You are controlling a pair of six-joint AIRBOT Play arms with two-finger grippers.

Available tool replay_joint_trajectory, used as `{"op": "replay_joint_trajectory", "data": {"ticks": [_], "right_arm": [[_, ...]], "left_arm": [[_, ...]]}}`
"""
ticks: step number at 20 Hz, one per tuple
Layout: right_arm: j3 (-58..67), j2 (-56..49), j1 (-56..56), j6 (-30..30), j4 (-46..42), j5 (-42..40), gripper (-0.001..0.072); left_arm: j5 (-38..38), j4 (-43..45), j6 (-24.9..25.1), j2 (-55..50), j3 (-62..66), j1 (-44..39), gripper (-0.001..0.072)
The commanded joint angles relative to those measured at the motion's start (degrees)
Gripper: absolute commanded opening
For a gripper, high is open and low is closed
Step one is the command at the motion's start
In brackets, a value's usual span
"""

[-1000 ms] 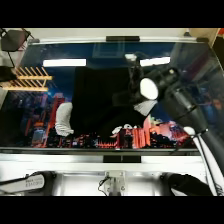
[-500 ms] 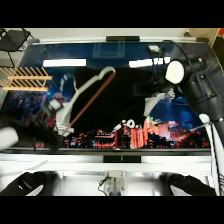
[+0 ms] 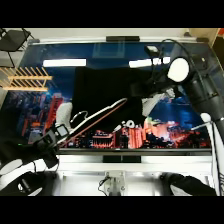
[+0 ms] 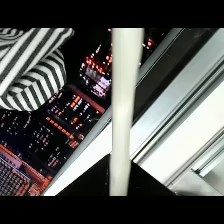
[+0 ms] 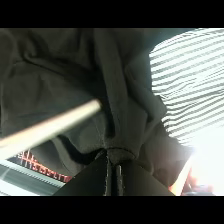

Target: Fold the shirts.

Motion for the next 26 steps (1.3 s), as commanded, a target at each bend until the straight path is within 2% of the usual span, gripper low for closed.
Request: {"op": "replay_joint_trajectory", "data": {"ticks": [1,7,11,18,22,26], "right_arm": [[0.1,0.0,0.0,0.3,0.7,0.0,0.0067],[0.1,0.0,0.0,1.1,0.6,0.0,0.0067],[0.1,0.0,0.0,1.7,0.7,0.0,0.0067],[0.1,0.0,0.0,1.5,2.5,0.0,0.0067],[0.1,0.0,0.0,1.2,4.2,0.0,0.0067],[0.1,0.1,0.0,-1.1,10.1,-0.4,0.0067]], "left_arm": [[1.6,0.6,2.1,1.9,-1.0,-0.5,0.0051],[-2.8,-0.5,1.9,8.9,-1.0,-0.5,0.0051],[-2.0,-1.6,2.2,9.5,-1.6,-0.5,0.0051],[4.7,-4.0,1.9,8.4,-6.6,-0.5,0.0051],[8.7,-5.1,0.9,3.2,-6.6,-0.5,0.0051],[12.7,-6.9,0.8,-2.9,-6.6,-0.5,0.0052]]}}
